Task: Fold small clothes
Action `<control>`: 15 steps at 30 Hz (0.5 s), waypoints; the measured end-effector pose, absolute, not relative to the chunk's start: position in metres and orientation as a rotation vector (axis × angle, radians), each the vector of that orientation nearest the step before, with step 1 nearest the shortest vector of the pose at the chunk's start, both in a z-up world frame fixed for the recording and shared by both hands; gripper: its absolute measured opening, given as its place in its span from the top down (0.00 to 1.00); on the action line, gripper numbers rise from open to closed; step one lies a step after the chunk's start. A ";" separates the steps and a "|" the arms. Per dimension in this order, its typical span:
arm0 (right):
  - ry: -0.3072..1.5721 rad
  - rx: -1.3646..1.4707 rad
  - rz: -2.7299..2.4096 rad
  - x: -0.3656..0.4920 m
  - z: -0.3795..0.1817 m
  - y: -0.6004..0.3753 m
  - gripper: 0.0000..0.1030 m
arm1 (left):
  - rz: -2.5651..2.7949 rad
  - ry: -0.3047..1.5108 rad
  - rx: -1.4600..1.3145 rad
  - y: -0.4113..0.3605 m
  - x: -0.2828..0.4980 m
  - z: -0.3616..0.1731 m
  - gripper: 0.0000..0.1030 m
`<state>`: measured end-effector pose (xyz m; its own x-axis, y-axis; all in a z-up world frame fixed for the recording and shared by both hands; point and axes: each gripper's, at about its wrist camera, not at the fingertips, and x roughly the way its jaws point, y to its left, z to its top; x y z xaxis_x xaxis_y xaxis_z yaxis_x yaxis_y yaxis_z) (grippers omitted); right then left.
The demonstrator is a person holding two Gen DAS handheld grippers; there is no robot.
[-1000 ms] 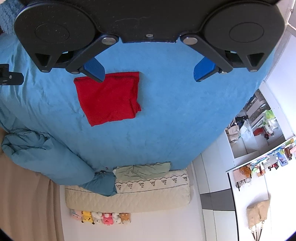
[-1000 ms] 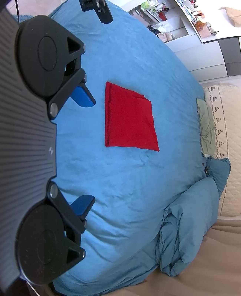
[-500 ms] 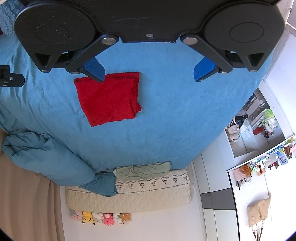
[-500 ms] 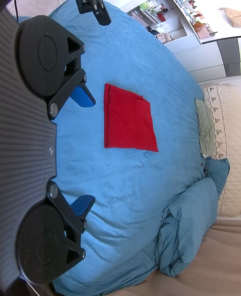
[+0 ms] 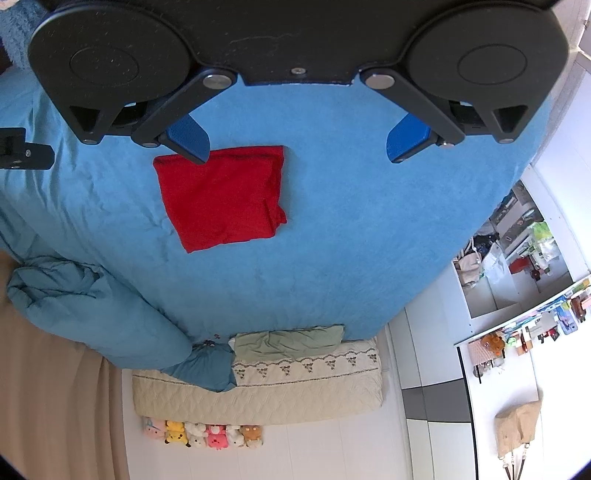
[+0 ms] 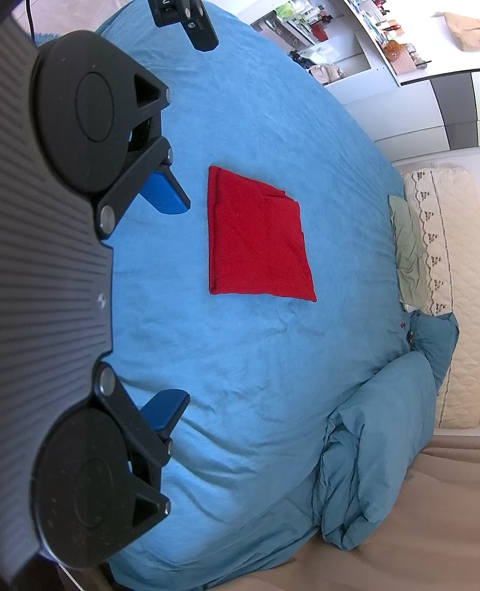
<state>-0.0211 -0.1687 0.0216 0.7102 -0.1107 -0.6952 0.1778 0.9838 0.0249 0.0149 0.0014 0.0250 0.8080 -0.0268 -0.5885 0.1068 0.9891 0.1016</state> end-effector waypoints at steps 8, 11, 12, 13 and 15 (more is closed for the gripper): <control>0.765 0.094 -0.160 -0.022 0.021 -0.169 0.00 | -0.051 0.595 0.161 0.001 0.012 0.023 0.00; 0.764 0.093 -0.161 -0.022 0.021 -0.168 0.00 | -0.054 0.603 0.149 0.003 0.014 0.022 0.00; 0.765 0.093 -0.161 -0.021 0.021 -0.168 0.00 | -0.057 0.605 0.140 0.004 0.014 0.022 0.00; 0.765 0.094 -0.161 -0.022 0.021 -0.168 0.00 | -0.058 0.607 0.134 0.005 0.015 0.021 0.00; 0.765 0.095 -0.162 -0.022 0.021 -0.167 0.00 | -0.057 0.603 0.130 0.006 0.015 0.022 0.00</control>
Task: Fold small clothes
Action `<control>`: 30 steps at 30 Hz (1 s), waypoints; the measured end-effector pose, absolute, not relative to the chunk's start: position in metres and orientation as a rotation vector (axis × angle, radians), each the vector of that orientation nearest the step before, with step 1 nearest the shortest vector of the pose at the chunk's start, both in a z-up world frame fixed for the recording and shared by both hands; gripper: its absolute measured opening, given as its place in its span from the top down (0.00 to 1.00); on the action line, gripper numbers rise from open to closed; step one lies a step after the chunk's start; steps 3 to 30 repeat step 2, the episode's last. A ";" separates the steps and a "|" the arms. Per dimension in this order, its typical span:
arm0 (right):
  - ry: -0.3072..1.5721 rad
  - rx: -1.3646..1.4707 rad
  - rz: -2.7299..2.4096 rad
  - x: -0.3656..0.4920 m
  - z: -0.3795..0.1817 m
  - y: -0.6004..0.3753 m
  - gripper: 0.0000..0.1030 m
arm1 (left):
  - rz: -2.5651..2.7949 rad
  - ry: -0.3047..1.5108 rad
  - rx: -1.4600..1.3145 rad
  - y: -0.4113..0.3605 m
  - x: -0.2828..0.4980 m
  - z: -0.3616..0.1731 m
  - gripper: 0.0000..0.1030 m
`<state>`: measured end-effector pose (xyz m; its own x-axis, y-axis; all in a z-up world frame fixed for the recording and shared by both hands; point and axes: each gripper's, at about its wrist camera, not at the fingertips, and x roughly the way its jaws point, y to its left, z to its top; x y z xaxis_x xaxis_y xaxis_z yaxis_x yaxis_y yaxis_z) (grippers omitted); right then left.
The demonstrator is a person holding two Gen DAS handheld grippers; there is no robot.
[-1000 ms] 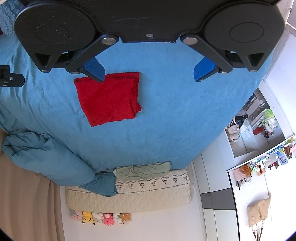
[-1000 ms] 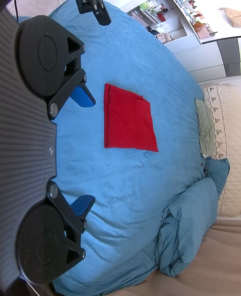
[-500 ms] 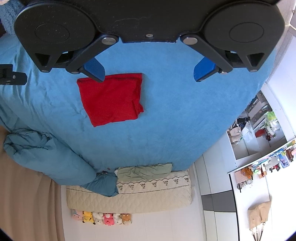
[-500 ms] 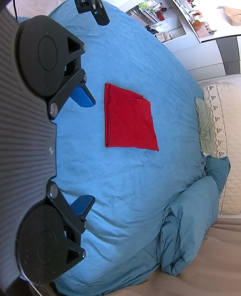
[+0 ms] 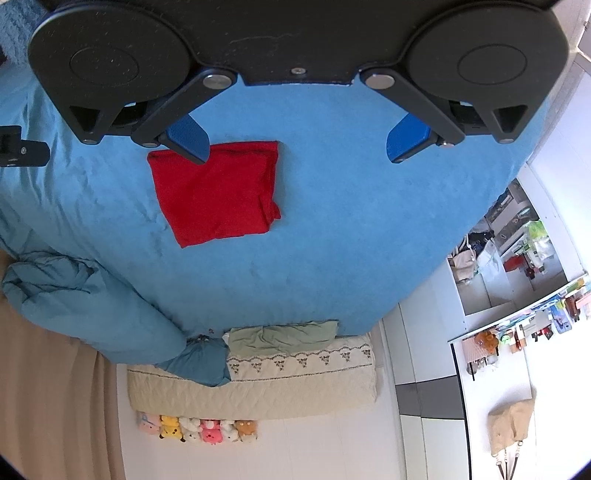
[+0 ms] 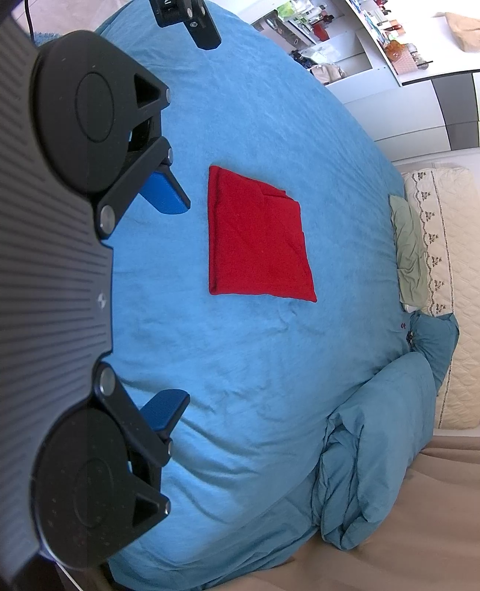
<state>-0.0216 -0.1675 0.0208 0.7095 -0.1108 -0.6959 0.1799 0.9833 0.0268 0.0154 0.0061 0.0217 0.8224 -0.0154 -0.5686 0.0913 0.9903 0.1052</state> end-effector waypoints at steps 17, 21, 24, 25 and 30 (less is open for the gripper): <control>0.768 0.097 -0.162 -0.021 0.020 -0.169 0.00 | -0.059 0.609 0.131 0.007 0.018 0.021 0.00; 0.768 0.097 -0.162 -0.021 0.020 -0.169 0.00 | -0.059 0.609 0.131 0.007 0.018 0.021 0.00; 0.768 0.097 -0.162 -0.021 0.020 -0.169 0.00 | -0.059 0.609 0.131 0.007 0.018 0.021 0.00; 0.768 0.097 -0.162 -0.021 0.020 -0.169 0.00 | -0.059 0.609 0.131 0.007 0.018 0.021 0.00; 0.768 0.097 -0.162 -0.021 0.020 -0.169 0.00 | -0.059 0.609 0.131 0.007 0.018 0.021 0.00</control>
